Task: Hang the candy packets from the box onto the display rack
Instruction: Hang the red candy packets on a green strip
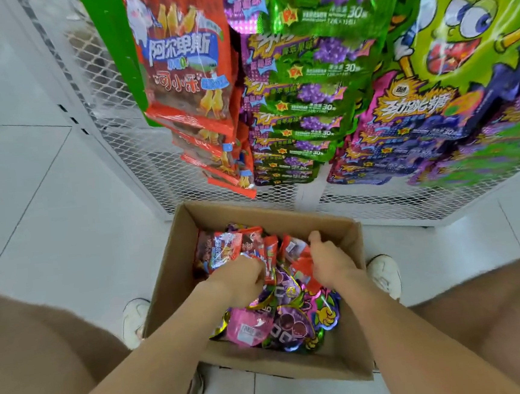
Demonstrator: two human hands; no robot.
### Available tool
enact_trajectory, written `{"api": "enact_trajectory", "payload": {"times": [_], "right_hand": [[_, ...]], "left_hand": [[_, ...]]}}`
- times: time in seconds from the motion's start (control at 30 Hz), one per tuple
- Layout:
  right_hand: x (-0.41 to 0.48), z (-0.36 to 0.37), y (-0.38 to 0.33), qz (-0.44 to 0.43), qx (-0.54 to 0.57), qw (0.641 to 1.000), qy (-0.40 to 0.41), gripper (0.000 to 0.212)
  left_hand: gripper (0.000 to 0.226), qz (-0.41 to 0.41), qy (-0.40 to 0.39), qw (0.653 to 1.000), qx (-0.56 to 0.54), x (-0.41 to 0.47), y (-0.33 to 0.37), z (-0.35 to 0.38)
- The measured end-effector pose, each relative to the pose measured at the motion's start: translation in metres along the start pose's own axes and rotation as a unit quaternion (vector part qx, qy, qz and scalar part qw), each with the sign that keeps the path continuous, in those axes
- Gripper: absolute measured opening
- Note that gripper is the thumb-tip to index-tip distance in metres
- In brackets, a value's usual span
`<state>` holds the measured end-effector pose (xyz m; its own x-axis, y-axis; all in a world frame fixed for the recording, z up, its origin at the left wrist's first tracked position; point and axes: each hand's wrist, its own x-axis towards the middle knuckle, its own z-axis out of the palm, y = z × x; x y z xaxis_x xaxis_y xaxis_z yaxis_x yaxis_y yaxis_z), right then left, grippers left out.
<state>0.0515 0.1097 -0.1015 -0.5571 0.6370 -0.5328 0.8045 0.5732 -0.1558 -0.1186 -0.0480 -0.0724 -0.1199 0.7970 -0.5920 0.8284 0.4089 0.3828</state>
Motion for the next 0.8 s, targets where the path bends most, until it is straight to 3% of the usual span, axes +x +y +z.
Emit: {"api": "enact_trajectory", "payload": {"times": [0.1,0.2,0.33,0.37,0.47,0.57,0.63,0.73,0.8], "right_hand": [[-0.009,-0.017,-0.016,-0.061,0.064,0.996,0.017,0.046],[-0.021,-0.046,-0.041,-0.101,0.153,0.980,0.075,0.019],[-0.051,-0.087,-0.070,-0.061,0.388,0.916,0.076,0.013],[-0.062,-0.098,-0.076,-0.037,0.457,0.886,0.065,0.012],[-0.097,-0.135,-0.090,-0.020,0.565,0.823,0.049,0.004],[-0.126,-0.168,-0.094,-0.109,0.518,0.847,0.040,0.018],[-0.142,-0.186,-0.095,-0.194,0.428,0.880,0.067,0.016],[-0.159,-0.213,-0.100,-0.262,0.283,0.905,0.177,0.017],[-0.170,-0.233,-0.106,-0.300,0.215,0.890,0.268,0.013]], "left_hand": [[0.020,0.007,0.043,0.999,0.000,-0.001,0.005,-0.005],[0.058,0.026,0.094,0.994,-0.053,-0.008,0.010,-0.016],[0.092,0.048,0.149,0.976,-0.154,-0.033,0.025,-0.039],[0.086,0.046,0.171,0.973,-0.151,-0.042,0.030,-0.046],[0.035,0.030,0.253,0.955,-0.150,-0.061,0.035,-0.069],[0.029,0.029,0.329,0.932,-0.152,-0.088,0.034,-0.102],[0.030,0.061,0.354,0.913,-0.192,-0.111,0.036,-0.127],[0.024,0.099,0.373,0.886,-0.259,-0.144,0.041,-0.168],[0.017,0.129,0.391,0.858,-0.307,-0.162,0.048,-0.191]]}}
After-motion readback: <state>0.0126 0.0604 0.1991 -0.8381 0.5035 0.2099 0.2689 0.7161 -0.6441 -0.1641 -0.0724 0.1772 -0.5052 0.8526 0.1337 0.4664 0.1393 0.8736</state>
